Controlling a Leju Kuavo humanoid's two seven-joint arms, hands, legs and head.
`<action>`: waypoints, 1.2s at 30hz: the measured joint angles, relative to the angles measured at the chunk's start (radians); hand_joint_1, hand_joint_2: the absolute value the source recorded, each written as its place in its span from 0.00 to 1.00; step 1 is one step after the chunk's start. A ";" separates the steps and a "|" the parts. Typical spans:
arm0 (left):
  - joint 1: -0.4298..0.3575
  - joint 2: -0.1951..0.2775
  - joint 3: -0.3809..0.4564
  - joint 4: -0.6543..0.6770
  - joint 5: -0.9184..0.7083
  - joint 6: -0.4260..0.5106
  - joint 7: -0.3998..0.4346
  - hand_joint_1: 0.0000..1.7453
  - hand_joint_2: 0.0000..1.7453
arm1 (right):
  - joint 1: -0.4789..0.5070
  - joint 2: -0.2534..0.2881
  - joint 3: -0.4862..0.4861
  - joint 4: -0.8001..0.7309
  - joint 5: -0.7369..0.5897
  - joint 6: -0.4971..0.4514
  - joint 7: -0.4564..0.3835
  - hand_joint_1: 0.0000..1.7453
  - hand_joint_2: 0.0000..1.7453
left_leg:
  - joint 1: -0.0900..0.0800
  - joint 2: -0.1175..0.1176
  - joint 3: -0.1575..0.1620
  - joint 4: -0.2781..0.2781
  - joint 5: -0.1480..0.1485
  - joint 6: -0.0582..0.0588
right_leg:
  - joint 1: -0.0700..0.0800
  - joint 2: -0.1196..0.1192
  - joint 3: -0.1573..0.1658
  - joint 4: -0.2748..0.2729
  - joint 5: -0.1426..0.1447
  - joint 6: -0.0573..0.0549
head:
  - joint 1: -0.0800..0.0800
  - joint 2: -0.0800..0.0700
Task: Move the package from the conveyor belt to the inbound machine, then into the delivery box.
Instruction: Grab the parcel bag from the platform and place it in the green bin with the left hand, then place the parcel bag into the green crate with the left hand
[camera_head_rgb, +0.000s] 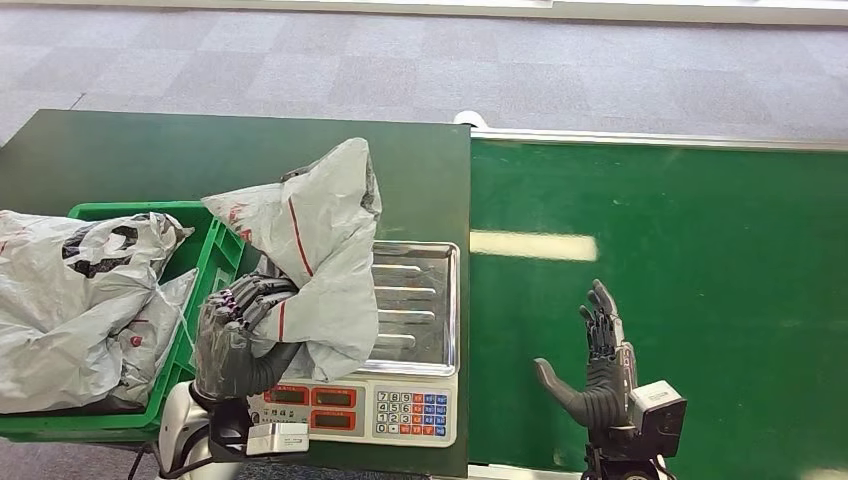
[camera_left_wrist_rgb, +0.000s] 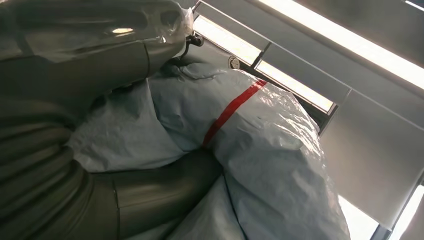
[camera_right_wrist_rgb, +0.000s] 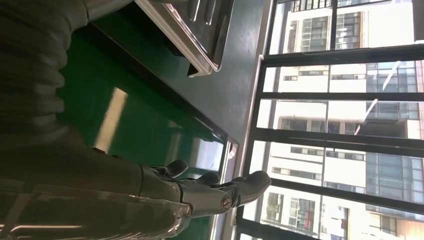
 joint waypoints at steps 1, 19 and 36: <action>0.000 0.002 0.000 -0.002 0.000 0.001 -0.001 1.00 1.00 | 0.000 -0.001 0.000 0.000 0.000 -0.001 0.000 0.00 1.00 | 0.000 0.000 0.000 0.000 0.000 0.000 | 0.000 0.000 0.000 0.000 0.000 0.000 | 0.000 0.000; 0.001 -0.034 0.247 -0.149 -0.236 0.051 -0.022 1.00 1.00 | 0.019 -0.017 0.000 -0.001 -0.017 -0.022 -0.010 0.00 1.00 | 0.000 0.001 0.000 0.000 0.000 0.000 | 0.000 0.000 -0.001 0.000 0.000 0.000 | 0.000 0.000; 0.013 -0.067 0.596 -0.265 -0.195 0.054 -0.022 1.00 1.00 | 0.090 -0.025 -0.014 -0.034 -0.017 -0.042 -0.021 0.00 1.00 | 0.000 0.001 0.000 0.000 0.000 0.000 | 0.000 0.001 -0.001 0.000 0.000 0.000 | 0.000 0.000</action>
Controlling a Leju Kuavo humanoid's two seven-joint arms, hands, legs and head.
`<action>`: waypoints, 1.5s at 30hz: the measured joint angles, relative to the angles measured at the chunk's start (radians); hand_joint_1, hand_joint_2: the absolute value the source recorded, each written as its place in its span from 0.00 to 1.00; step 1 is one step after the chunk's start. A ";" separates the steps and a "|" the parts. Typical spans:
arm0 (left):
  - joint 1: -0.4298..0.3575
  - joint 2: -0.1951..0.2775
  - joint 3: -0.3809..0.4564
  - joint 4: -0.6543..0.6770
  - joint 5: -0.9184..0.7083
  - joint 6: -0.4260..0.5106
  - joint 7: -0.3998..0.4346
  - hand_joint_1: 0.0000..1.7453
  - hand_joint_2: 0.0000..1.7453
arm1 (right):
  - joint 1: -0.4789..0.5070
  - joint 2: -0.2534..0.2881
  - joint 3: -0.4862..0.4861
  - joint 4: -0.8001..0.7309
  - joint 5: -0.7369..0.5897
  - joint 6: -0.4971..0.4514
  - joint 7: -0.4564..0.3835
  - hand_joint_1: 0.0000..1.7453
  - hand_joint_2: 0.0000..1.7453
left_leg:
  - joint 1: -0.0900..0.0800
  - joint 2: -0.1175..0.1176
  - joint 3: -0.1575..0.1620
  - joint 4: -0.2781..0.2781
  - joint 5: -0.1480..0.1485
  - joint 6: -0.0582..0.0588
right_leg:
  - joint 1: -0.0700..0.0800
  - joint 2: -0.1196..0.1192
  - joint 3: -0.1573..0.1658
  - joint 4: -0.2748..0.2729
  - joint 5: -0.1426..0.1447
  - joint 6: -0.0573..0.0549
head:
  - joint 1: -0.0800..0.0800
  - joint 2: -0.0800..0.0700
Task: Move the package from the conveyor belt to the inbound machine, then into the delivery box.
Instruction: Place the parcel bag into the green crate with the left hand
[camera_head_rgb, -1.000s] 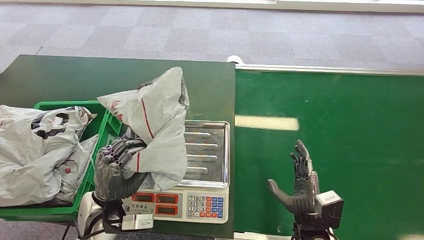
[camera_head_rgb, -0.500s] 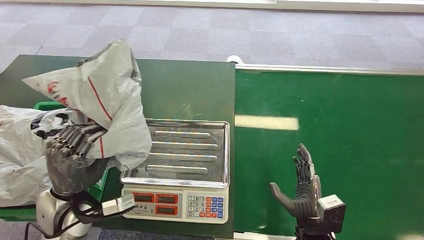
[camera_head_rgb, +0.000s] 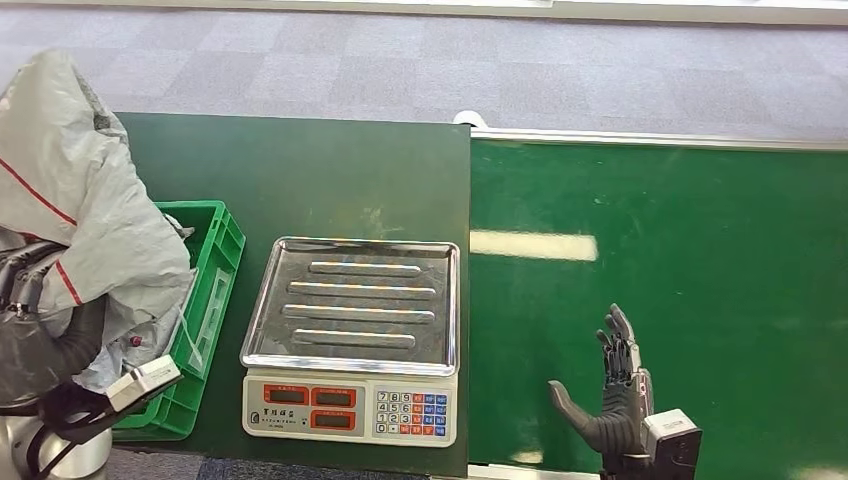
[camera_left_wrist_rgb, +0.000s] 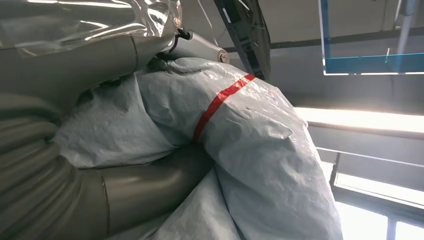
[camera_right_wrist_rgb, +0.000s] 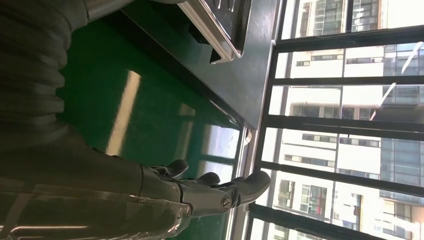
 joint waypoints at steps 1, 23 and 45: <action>-0.001 0.000 0.010 0.000 -0.001 0.000 0.000 1.00 1.00 | 0.001 0.000 0.000 -0.001 0.000 0.000 0.000 0.00 1.00 | 0.000 0.000 0.000 0.000 0.000 0.000 | 0.000 0.000 0.000 0.000 0.000 0.000 | 0.000 0.000; -0.004 0.021 0.082 0.122 -0.022 -0.118 0.290 1.00 1.00 | -0.001 0.010 -0.013 -0.039 0.022 0.023 0.028 0.00 1.00 | 0.000 0.000 0.000 0.000 0.000 0.000 | 0.000 0.000 0.000 0.000 0.000 0.000 | 0.000 0.000; 0.046 0.086 -0.047 0.237 -0.132 -0.402 0.606 0.97 1.00 | 0.006 0.040 -0.050 -0.056 0.062 0.056 0.035 0.00 1.00 | 0.000 0.000 0.000 0.000 0.000 0.000 | 0.000 0.000 0.000 0.000 0.000 0.000 | 0.000 0.000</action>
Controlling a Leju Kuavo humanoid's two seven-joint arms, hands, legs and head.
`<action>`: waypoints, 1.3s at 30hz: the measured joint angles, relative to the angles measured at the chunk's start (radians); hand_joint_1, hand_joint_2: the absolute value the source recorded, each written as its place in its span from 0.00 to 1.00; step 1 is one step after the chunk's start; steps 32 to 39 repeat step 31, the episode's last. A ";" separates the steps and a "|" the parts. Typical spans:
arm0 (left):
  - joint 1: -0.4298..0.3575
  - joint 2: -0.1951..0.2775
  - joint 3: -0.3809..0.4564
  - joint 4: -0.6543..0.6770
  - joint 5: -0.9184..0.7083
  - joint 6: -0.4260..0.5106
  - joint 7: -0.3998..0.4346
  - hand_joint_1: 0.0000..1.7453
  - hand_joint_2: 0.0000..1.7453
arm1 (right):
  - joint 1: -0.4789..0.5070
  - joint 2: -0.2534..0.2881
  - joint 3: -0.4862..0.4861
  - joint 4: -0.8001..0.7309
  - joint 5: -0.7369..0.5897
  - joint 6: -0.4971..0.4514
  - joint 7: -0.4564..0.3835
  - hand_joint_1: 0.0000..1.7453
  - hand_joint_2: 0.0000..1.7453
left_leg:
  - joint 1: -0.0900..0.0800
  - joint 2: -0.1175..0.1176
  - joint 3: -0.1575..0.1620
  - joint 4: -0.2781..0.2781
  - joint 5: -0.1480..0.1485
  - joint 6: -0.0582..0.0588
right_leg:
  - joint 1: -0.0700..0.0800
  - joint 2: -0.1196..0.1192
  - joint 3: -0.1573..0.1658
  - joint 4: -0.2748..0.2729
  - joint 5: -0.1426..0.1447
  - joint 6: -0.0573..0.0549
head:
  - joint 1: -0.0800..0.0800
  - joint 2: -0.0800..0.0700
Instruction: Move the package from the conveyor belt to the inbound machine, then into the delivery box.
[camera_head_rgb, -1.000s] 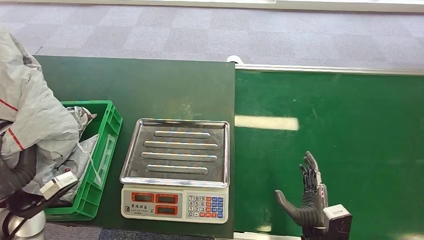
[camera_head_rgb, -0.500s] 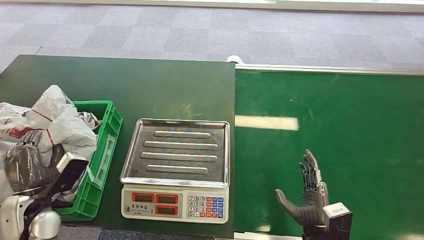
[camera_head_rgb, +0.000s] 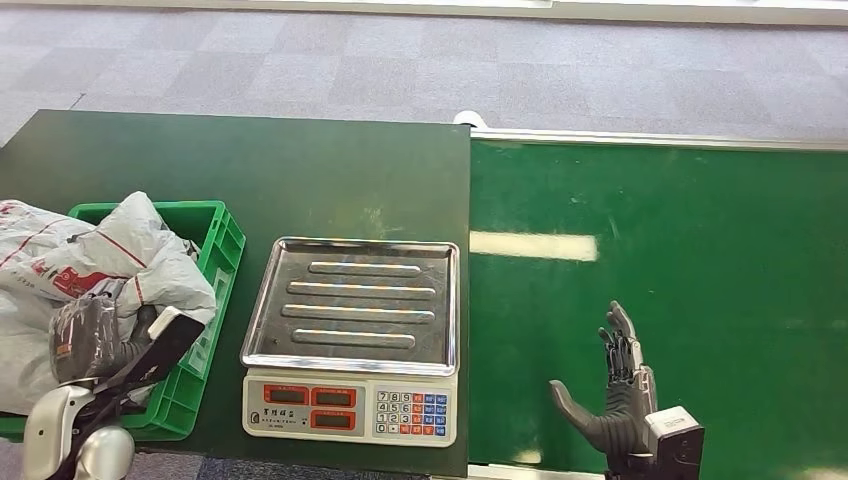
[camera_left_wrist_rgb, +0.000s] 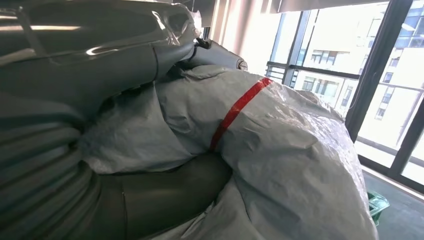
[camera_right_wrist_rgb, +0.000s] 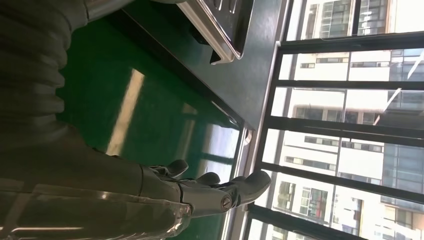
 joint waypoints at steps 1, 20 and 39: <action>0.000 0.000 0.000 0.003 -0.003 0.004 0.003 0.75 1.00 | 0.000 0.002 -0.001 -0.001 0.001 0.001 0.000 0.00 1.00 | 0.000 0.000 0.000 0.000 0.000 0.000 | 0.000 0.000 0.000 0.000 0.000 0.000 | 0.000 0.000; -0.004 0.000 0.000 0.016 0.105 0.037 -0.051 0.00 1.00 | 0.000 0.009 -0.012 -0.004 0.008 0.014 -0.001 0.00 1.00 | 0.000 0.000 0.001 0.000 0.000 0.000 | 0.000 0.000 0.000 0.000 0.000 0.000 | 0.000 0.000; -0.010 -0.004 -0.007 -0.021 0.275 0.242 -0.282 0.00 1.00 | -0.005 0.009 -0.011 -0.004 -0.004 0.007 -0.004 0.00 1.00 | 0.000 0.000 0.000 0.000 0.000 0.000 | 0.000 0.000 0.000 0.000 0.000 0.000 | 0.000 0.000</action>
